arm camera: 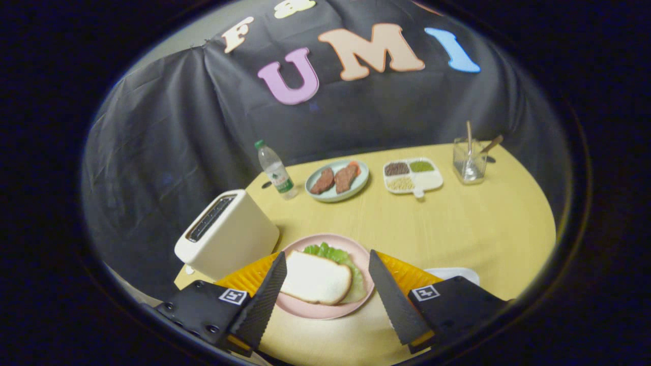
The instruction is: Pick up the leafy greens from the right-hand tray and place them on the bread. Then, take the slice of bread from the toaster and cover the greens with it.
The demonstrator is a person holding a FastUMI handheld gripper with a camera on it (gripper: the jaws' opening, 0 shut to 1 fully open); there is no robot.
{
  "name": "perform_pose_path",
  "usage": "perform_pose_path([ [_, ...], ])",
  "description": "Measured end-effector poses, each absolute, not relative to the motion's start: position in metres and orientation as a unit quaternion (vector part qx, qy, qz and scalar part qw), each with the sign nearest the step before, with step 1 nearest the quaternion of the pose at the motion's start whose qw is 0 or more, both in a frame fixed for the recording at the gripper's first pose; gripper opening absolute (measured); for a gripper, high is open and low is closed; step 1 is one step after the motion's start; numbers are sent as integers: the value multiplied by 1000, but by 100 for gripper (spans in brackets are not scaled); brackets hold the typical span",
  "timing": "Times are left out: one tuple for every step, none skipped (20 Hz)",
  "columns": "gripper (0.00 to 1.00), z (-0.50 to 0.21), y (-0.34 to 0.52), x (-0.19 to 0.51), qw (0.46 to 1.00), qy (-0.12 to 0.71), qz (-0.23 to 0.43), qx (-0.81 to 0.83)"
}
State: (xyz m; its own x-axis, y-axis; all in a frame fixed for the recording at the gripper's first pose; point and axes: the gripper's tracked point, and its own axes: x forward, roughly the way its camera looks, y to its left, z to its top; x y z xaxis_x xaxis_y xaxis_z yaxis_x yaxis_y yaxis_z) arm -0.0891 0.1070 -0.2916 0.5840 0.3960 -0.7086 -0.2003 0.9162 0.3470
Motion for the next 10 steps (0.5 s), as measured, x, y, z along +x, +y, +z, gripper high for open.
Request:
perform_pose_path([
  [100, -276, 99, -82, 897, 397, 161, 105],
  [100, -261, 89, -75, 912, 371, 148, 89],
  [100, -244, 78, -69, 928, 341, 134, 72],
  [100, -224, 70, -63, 940, 312, 122, 59],
  [100, -210, 61, -62, 950, 289, 112, 48],
  [100, -196, 53, -61, 958, 268, 100, 37],
  [100, -186, 42, -62, 964, 251, 88, 24],
  [100, -174, 31, -61, 970, 233, 73, 10],
  [100, -163, 23, -61, 974, 219, 62, -4],
  [100, -153, 17, -61, 978, 204, 53, -14],
])
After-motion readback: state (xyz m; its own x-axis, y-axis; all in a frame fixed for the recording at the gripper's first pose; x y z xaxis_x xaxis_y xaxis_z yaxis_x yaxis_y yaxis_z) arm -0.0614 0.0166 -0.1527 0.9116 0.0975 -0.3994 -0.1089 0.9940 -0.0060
